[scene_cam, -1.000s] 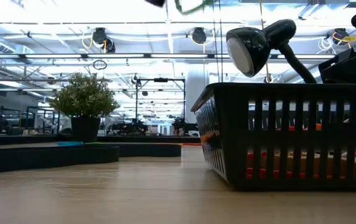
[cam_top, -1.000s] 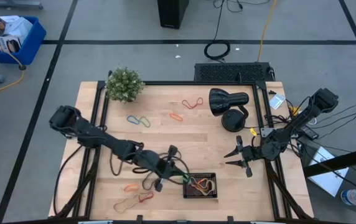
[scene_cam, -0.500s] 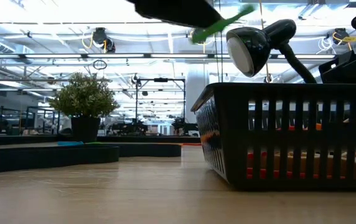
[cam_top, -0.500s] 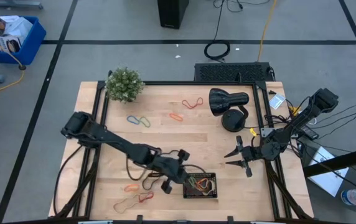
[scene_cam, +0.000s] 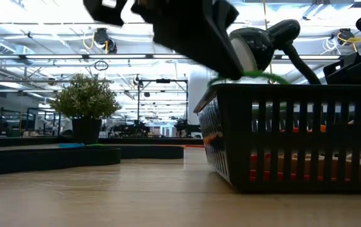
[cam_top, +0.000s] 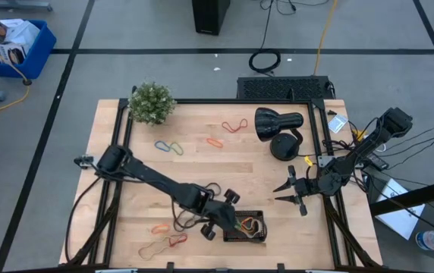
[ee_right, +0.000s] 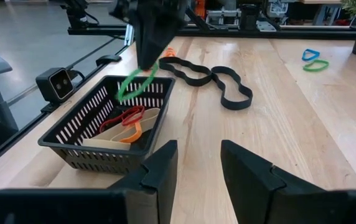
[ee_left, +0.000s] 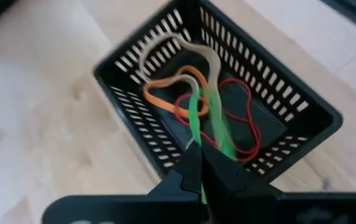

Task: Pick and place rubber bands into bin
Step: Put the bottom green rubber band into the black bin

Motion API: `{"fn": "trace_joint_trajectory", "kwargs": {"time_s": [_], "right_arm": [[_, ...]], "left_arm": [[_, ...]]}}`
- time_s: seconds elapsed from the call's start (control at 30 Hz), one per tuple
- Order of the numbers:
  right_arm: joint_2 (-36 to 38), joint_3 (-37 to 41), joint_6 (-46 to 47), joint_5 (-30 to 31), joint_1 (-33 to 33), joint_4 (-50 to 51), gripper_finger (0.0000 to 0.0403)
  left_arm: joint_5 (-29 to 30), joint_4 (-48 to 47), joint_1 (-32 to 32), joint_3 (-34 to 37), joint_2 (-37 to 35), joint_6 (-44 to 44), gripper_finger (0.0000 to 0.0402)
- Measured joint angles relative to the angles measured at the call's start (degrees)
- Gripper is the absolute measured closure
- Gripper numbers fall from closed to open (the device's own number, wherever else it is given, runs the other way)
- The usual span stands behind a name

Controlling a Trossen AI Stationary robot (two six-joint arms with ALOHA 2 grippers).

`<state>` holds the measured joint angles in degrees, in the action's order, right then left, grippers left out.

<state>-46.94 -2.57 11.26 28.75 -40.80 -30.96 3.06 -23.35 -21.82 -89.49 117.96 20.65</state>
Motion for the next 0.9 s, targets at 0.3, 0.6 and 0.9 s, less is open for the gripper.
{"fn": "trace_joint_trajectory", "kwargs": {"time_s": [0.3, 0.6, 0.9], "right_arm": [[0.0, 0.0, 0.0, 0.0, 0.0, 0.0, 0.0282], [0.0, 0.0, 0.0, 0.0, 0.0, 0.0, 0.0285], [0.0, 0.0, 0.0, 0.0, 0.0, 0.0, 0.0283]], "left_arm": [[0.0, 0.7, 0.0, 0.0, 1.0, -1.8, 0.0383], [0.0, 1.4, 0.2, 0.0, 1.0, -4.3, 0.0394], [0.0, 1.4, 0.4, 0.0, 1.0, -4.3, 0.0328]]}}
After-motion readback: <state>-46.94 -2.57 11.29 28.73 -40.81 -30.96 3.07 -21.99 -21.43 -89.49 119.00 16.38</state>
